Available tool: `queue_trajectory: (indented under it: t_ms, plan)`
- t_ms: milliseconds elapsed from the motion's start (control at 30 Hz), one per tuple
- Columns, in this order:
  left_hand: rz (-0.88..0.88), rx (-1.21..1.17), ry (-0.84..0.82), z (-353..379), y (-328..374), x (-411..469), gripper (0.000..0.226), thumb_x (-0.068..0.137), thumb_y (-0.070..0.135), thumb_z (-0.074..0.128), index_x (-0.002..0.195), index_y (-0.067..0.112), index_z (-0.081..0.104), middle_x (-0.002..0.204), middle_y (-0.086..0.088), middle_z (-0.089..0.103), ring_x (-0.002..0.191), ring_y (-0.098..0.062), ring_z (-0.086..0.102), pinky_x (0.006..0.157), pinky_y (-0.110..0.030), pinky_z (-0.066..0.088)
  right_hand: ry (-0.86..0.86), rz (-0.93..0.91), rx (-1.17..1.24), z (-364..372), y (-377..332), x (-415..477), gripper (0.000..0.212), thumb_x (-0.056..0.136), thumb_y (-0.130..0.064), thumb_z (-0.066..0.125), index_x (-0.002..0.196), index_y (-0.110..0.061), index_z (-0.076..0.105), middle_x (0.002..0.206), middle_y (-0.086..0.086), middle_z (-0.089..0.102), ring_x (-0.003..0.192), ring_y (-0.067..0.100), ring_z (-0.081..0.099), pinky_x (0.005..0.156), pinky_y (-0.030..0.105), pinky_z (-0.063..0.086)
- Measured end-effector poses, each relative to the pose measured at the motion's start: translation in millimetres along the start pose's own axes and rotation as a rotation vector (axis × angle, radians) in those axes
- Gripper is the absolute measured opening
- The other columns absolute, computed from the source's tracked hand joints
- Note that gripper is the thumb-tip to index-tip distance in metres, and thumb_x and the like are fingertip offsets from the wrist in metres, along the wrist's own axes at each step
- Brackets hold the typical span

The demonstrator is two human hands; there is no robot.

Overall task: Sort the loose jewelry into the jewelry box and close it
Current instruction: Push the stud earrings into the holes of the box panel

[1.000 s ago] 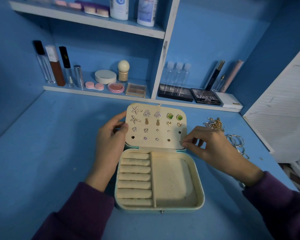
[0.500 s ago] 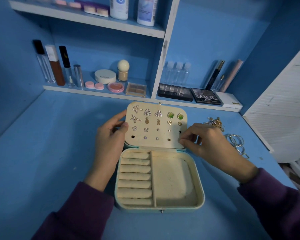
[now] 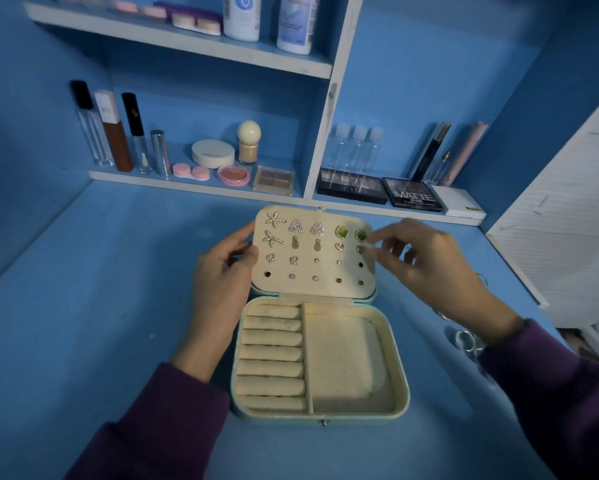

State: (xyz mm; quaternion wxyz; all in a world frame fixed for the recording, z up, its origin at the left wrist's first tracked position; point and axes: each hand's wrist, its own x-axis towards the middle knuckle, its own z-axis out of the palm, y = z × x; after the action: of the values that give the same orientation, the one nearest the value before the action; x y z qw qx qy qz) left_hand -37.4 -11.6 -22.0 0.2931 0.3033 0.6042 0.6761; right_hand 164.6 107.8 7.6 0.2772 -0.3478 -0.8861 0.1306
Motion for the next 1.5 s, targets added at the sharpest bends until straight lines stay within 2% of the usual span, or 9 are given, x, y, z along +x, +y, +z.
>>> queue_trajectory:
  t_ms: [167, 267, 333, 433, 600, 733, 967, 1200, 1500]
  plan:
    - [0.031, 0.023, 0.013, -0.2, -1.8, -2.1, 0.042, 0.093, -0.003, 0.050, 0.114, 0.032, 0.061, 0.094, 0.013, 0.067, 0.073, 0.014, 0.061, 0.060, -0.003, 0.044, -0.120, 0.176, 0.101, -6.5, -3.6, 33.1, 0.034, 0.090, -0.032, 0.060, 0.124, -0.026, 0.057, 0.104, -0.008, 0.062, 0.088, 0.008, 0.056, 0.072, 0.012, 0.042]
    - [0.034, 0.152, 0.010, -2.0, -2.1, -2.4, 0.043, 0.094, 0.002, 0.052, 0.123, 0.033, 0.057, 0.107, 0.006, 0.067, 0.081, 0.008, 0.060, 0.072, -0.008, 0.045, -0.222, 0.213, 0.163, -4.3, -4.5, 43.6, 0.022, 0.091, -0.027, 0.059, 0.112, -0.025, 0.065, 0.102, -0.004, 0.069, 0.078, 0.001, 0.056, 0.069, 0.008, 0.042]
    - [0.190, 0.502, 0.071, -4.3, 0.3, -7.6, 0.044, 0.094, 0.010, 0.055, 0.134, 0.029, 0.051, 0.125, 0.000, 0.057, 0.105, -0.007, 0.049, 0.092, -0.018, 0.036, -0.214, 0.199, 0.140, -4.9, -4.5, 45.4, 0.018, 0.091, -0.023, 0.061, 0.106, -0.023, 0.068, 0.102, -0.001, 0.069, 0.074, 0.001, 0.056, 0.068, 0.008, 0.041]
    - [0.400, 0.541, 0.079, 5.6, 14.7, -30.9, 0.035, 0.091, 0.012, 0.058, 0.122, 0.029, 0.061, 0.114, 0.012, 0.055, 0.105, -0.009, 0.039, 0.093, -0.025, 0.034, -0.202, 0.192, 0.148, -7.9, -5.2, 45.1, 0.017, 0.090, -0.020, 0.062, 0.105, -0.022, 0.069, 0.101, -0.002, 0.069, 0.074, 0.001, 0.056, 0.068, 0.007, 0.041]
    - [-0.400, -0.294, -0.359, 48.5, 34.2, -74.1, 0.028, 0.092, 0.003, 0.049, 0.099, 0.016, 0.072, 0.096, 0.002, 0.075, 0.081, -0.007, 0.059, 0.068, -0.022, 0.042, -0.199, 0.179, 0.158, -11.7, -9.2, 41.7, 0.018, 0.090, -0.017, 0.062, 0.106, -0.022, 0.069, 0.098, -0.003, 0.069, 0.077, 0.007, 0.058, 0.070, 0.011, 0.042]
    - [-0.926, -0.757, -0.378, 62.6, 21.6, -74.2, 0.027, 0.090, 0.003, 0.048, 0.109, -0.009, 0.062, 0.110, -0.019, 0.069, 0.099, -0.025, 0.061, 0.085, -0.030, 0.047, -0.180, 0.157, 0.160, -17.3, -13.1, 37.8, 0.019, 0.089, -0.015, 0.062, 0.106, -0.022, 0.069, 0.102, -0.003, 0.069, 0.081, 0.011, 0.060, 0.071, 0.007, 0.040]
    - [-1.038, -0.924, -0.329, 65.2, 10.6, -63.8, 0.034, 0.096, 0.011, 0.043, 0.113, -0.016, 0.057, 0.111, -0.028, 0.065, 0.108, -0.035, 0.058, 0.088, -0.039, 0.047, -0.154, 0.135, 0.169, -26.0, -18.6, 30.3, 0.021, 0.088, -0.013, 0.062, 0.105, -0.023, 0.068, 0.103, -0.003, 0.070, 0.086, 0.010, 0.062, 0.072, 0.007, 0.041]
    - [-1.048, -1.008, -0.308, 64.6, 9.6, -56.6, 0.042, 0.098, 0.012, 0.035, 0.120, -0.019, 0.052, 0.117, -0.031, 0.061, 0.111, -0.038, 0.055, 0.087, -0.042, 0.046, -0.147, 0.124, 0.187, -35.9, -25.5, 21.8, 0.020, 0.090, -0.012, 0.061, 0.107, -0.019, 0.069, 0.086, -0.016, 0.064, 0.061, -0.011, 0.054, 0.052, 0.003, 0.037]
    - [-1.063, -1.133, -0.295, 58.0, 10.6, -55.8, 0.060, 0.101, 0.029, 0.024, 0.125, -0.023, 0.044, 0.120, -0.038, 0.056, 0.117, -0.044, 0.049, 0.090, -0.047, 0.042, -0.150, 0.136, 0.258, -56.6, -42.6, 3.0, 0.015, 0.088, -0.026, 0.063, 0.093, -0.018, 0.075, 0.085, -0.014, 0.073, 0.064, -0.001, 0.059, 0.057, 0.013, 0.041]
